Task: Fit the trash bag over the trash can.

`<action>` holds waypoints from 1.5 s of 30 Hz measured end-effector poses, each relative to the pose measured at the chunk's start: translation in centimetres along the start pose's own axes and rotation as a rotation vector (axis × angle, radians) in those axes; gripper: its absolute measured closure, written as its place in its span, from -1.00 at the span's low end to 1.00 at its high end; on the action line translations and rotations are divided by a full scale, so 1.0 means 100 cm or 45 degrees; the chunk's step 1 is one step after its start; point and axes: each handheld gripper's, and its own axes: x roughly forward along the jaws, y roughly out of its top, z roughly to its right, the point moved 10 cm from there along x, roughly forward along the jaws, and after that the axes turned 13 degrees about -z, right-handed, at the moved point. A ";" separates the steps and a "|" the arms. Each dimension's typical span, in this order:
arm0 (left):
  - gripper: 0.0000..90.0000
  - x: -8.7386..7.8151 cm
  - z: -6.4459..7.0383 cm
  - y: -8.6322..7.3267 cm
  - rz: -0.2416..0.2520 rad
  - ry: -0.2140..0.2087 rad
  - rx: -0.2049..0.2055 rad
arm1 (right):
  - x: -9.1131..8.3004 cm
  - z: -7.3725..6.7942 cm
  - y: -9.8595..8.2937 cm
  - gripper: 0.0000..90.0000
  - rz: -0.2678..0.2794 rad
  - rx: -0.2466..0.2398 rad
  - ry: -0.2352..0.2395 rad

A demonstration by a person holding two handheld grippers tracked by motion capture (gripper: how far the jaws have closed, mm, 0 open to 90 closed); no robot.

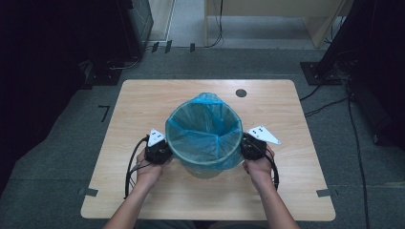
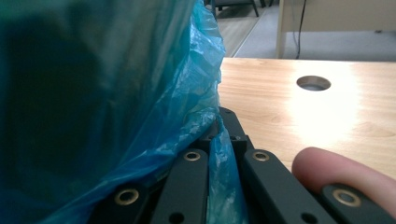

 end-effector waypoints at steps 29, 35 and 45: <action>0.38 -0.044 -0.067 -0.055 0.121 0.037 -0.210 | -0.032 0.102 -0.086 0.64 -0.187 0.210 -0.047; 0.08 -0.080 -0.051 -0.027 0.429 -0.131 -0.164 | -0.052 0.076 -0.061 0.08 -0.033 0.050 0.092; -0.46 -0.092 0.006 -0.007 0.541 -0.310 0.069 | -0.084 0.003 -0.025 -0.77 0.225 -0.185 0.376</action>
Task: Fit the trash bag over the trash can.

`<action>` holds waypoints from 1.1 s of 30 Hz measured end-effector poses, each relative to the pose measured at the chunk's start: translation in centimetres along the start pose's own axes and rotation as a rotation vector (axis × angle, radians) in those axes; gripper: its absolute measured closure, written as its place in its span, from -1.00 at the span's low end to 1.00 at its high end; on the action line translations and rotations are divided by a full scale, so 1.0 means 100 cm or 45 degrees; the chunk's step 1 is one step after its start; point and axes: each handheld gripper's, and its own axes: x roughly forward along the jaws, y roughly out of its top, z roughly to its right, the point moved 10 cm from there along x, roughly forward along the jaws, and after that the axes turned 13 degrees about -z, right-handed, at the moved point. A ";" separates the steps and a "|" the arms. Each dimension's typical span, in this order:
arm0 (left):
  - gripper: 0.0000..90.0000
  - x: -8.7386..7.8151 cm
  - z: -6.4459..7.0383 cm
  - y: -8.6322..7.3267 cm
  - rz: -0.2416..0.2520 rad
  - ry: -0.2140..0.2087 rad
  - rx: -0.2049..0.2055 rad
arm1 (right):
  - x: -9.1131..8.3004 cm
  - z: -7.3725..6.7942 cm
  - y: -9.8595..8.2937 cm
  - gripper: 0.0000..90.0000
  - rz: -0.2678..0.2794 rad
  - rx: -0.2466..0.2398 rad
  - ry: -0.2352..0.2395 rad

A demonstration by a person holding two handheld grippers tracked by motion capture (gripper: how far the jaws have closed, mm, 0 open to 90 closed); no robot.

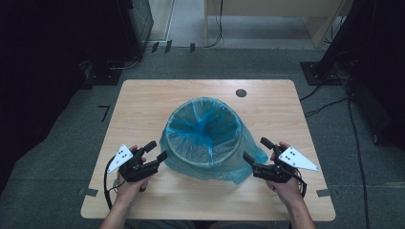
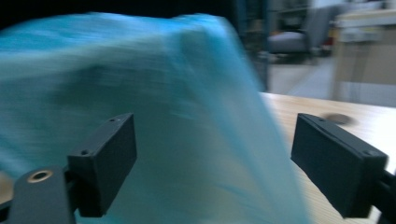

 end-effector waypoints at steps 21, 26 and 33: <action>1.00 0.022 0.006 -0.035 -0.243 0.048 0.116 | 0.039 -0.040 -0.047 1.00 -0.318 -0.277 0.030; 1.00 0.025 -0.012 -0.048 -0.347 0.138 0.047 | 0.041 -0.029 -0.061 1.00 -0.374 -0.287 -0.005; 0.14 0.019 -0.019 -0.044 -0.283 0.098 0.020 | 0.027 -0.032 -0.052 0.58 -0.296 -0.208 0.119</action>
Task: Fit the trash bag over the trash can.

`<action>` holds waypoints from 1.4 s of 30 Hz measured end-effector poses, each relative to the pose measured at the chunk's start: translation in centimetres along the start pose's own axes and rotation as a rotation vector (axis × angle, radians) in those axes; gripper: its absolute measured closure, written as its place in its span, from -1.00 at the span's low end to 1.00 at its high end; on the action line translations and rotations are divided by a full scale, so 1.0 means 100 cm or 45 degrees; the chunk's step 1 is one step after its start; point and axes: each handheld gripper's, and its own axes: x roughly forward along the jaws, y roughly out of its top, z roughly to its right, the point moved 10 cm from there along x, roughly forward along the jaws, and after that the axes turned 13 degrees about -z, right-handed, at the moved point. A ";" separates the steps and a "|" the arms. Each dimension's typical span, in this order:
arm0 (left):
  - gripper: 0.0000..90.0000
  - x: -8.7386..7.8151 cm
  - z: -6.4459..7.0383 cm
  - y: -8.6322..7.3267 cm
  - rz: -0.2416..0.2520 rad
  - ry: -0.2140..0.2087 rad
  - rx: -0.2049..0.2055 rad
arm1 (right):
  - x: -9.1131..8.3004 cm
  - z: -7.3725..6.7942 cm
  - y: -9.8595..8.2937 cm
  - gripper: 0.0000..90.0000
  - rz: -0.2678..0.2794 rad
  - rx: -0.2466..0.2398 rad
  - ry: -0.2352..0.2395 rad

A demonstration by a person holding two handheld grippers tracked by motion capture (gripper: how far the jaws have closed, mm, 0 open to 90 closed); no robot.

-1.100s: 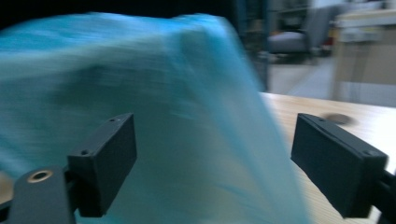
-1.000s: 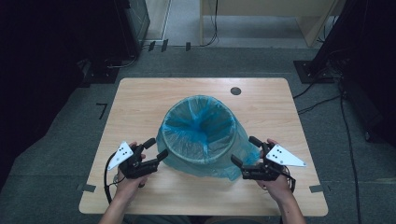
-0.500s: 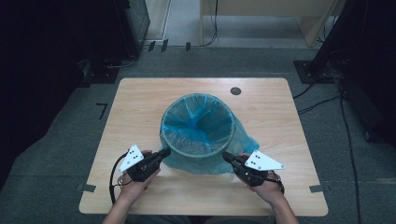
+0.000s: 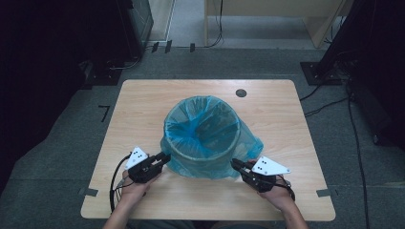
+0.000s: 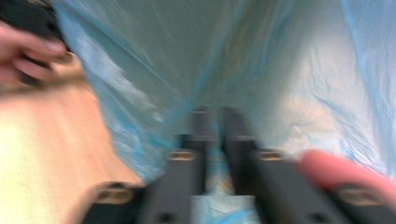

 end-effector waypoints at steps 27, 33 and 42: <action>-1.00 -0.044 -0.081 -0.060 -0.385 0.501 -0.175 | -0.033 0.032 0.017 1.00 0.039 0.096 -0.168; -1.00 -0.036 -0.079 -0.075 -0.478 0.514 -0.156 | -0.044 0.034 0.031 1.00 0.084 0.058 -0.165; -1.00 -0.032 -0.078 -0.073 -0.459 0.526 -0.166 | -0.049 0.026 0.065 1.00 0.121 -0.069 -0.067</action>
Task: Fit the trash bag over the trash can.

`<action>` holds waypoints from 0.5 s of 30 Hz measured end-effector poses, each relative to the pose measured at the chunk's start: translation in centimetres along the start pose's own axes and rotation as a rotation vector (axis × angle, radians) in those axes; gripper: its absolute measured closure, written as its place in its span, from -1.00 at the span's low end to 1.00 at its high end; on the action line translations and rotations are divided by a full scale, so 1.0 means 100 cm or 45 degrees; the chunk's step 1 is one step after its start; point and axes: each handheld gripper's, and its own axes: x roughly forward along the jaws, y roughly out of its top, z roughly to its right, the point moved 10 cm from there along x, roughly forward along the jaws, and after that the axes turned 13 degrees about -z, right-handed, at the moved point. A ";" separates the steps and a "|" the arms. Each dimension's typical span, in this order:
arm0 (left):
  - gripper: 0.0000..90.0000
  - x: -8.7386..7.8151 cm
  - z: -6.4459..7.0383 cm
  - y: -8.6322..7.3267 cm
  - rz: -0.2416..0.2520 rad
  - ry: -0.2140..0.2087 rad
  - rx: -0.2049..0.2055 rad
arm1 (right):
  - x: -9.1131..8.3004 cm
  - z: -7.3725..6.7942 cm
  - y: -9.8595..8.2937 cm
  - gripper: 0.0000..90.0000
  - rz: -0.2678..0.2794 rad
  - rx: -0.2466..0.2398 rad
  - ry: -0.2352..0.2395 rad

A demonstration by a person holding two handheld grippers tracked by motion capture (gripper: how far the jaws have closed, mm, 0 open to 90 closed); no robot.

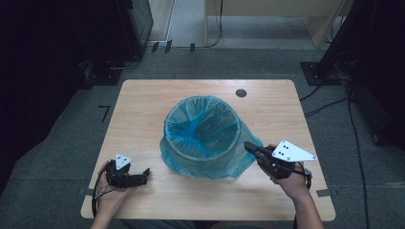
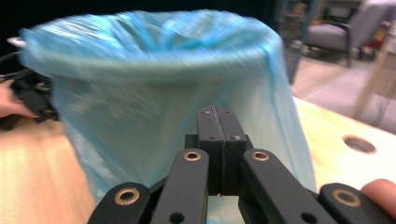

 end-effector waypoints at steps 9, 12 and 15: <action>-1.00 0.000 0.000 0.001 -0.003 0.002 0.002 | 0.007 -0.011 0.048 1.00 0.010 -0.271 0.071; -1.00 0.000 0.000 0.001 -0.002 0.002 0.001 | 0.014 -0.017 0.061 1.00 -0.039 -0.388 0.104; -1.00 0.000 0.000 0.001 -0.003 0.002 0.001 | 0.021 -0.025 0.072 1.00 -0.079 -0.505 0.157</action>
